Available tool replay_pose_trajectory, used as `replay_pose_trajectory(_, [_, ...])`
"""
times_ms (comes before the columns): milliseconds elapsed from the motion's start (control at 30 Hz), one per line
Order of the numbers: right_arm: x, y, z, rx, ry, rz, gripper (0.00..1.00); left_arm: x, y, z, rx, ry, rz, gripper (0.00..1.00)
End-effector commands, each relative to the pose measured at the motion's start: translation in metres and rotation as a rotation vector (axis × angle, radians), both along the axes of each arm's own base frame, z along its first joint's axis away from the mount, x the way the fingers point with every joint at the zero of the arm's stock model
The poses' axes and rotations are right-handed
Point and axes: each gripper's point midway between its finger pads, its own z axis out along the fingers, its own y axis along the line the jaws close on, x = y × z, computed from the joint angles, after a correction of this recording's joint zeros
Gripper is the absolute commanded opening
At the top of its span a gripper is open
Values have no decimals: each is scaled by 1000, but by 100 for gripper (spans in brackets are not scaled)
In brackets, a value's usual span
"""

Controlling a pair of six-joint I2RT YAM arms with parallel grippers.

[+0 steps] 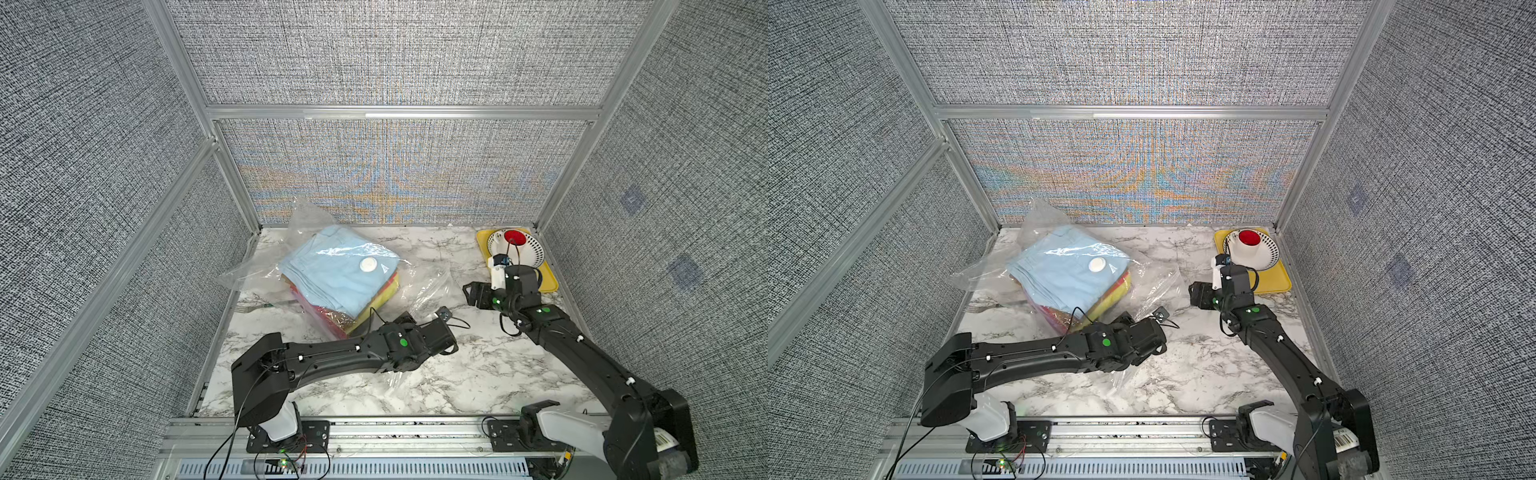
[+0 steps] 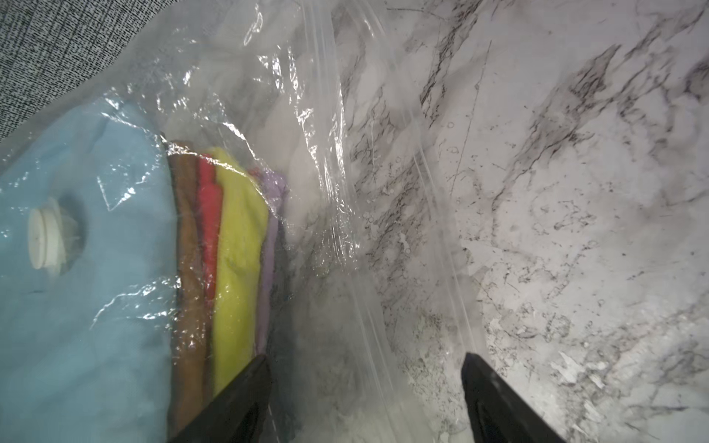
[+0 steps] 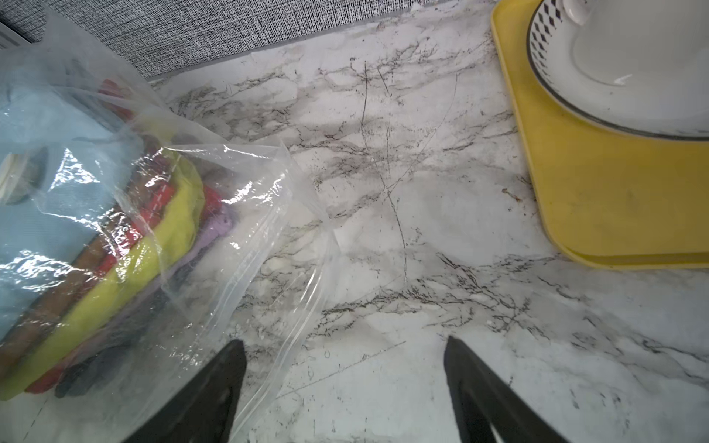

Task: Take the trousers out of the vacuum bag
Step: Open the vacuum bag at the center of the board.

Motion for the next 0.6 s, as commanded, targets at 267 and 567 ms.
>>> replay_pose_trajectory(267, [-8, 59, -8, 168, 20, 192, 81, -1, 34, 27, -86, -72, 122, 83])
replay_pose_trajectory(567, [12, 100, -33, 207, 59, 241, 81, 5, 45, 69, -202, -149, 138, 86])
